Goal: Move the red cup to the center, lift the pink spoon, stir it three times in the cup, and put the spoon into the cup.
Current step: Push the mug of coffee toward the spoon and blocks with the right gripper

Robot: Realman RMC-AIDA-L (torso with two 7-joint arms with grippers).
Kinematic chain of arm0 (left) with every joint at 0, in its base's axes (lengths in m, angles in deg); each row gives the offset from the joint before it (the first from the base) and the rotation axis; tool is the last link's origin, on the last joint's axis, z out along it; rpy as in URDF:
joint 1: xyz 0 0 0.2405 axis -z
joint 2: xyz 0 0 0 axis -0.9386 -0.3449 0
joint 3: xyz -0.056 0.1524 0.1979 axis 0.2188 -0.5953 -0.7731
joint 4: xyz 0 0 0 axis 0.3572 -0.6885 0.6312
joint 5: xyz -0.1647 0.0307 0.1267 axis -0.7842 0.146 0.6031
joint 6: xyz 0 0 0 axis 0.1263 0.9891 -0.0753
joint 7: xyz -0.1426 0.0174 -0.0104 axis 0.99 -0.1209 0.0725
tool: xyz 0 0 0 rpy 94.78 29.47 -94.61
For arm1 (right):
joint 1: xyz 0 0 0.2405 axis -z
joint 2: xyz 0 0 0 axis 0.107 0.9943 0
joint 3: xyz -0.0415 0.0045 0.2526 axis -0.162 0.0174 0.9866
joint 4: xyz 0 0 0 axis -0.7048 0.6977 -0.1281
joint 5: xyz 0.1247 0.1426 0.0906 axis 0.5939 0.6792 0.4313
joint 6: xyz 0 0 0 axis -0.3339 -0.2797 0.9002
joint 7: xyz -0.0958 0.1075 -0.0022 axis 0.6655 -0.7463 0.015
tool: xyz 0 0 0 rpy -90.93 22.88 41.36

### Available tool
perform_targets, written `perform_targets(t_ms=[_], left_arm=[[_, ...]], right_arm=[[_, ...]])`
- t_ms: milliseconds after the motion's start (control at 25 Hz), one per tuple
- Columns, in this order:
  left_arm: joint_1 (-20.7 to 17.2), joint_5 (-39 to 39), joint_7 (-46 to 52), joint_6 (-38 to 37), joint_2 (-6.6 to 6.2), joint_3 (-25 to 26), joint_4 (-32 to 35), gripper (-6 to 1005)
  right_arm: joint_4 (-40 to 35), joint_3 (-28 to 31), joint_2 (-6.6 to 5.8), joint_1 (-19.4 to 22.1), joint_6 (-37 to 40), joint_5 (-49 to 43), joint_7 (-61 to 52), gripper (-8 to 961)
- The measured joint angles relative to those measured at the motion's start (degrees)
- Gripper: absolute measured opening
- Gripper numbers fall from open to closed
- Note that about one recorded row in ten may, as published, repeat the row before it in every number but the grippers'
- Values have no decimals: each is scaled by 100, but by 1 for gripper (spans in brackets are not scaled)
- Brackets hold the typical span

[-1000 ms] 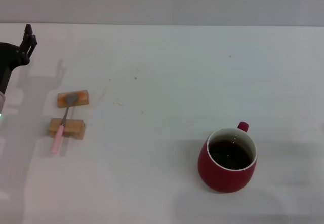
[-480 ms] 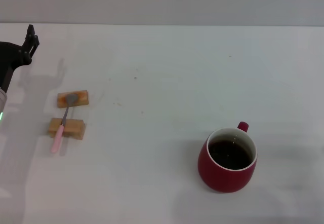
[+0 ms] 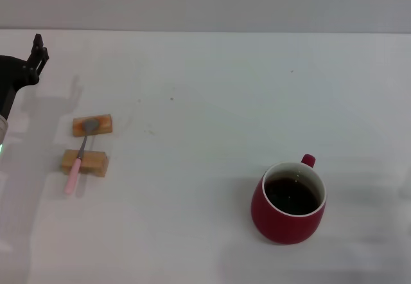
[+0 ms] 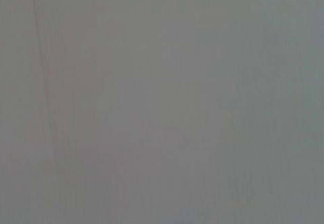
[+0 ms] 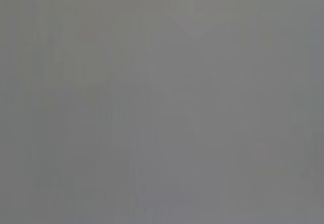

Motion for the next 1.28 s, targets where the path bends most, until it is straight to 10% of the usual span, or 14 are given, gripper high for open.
perform_targets(t_ms=[1280], left_arm=[[-284, 14, 44, -71, 45, -58, 101, 803]], right_arm=[[414, -1185, -12, -8, -154, -30, 1371, -1]])
